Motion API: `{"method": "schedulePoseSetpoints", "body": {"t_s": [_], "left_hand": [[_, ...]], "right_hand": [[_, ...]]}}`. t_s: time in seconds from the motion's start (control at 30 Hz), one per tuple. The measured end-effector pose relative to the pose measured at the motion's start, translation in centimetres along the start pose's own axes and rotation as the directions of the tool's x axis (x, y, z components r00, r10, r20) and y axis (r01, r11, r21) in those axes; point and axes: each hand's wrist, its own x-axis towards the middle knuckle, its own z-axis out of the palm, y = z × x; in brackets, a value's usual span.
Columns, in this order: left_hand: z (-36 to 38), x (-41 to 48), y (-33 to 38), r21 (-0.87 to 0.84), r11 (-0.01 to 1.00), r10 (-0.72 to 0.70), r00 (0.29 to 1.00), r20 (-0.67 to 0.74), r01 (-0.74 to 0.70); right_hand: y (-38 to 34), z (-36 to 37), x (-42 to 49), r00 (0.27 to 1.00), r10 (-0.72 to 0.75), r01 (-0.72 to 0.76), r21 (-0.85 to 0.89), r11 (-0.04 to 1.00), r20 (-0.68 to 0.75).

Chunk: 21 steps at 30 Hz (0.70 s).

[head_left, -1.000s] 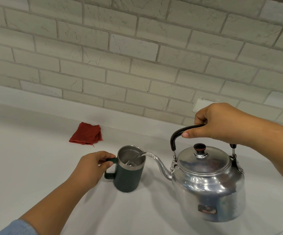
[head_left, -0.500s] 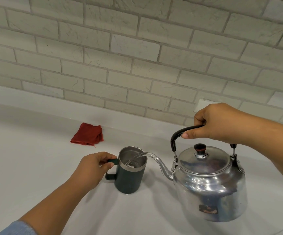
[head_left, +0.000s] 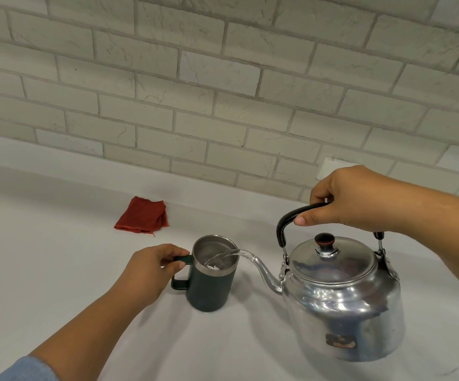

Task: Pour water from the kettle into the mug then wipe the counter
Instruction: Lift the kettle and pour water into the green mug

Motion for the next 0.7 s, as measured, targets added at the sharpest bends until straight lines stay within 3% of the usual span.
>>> {"method": "schedulePoseSetpoints", "body": {"t_s": [0.7], "left_hand": [[-0.02, -0.12, 0.18, 0.013, 1.0, 0.008, 1.0, 0.003, -0.008]], "right_hand": [[0.24, 0.21, 0.24, 1.0, -0.008, 0.009, -0.05, 0.999, 0.026]]}}
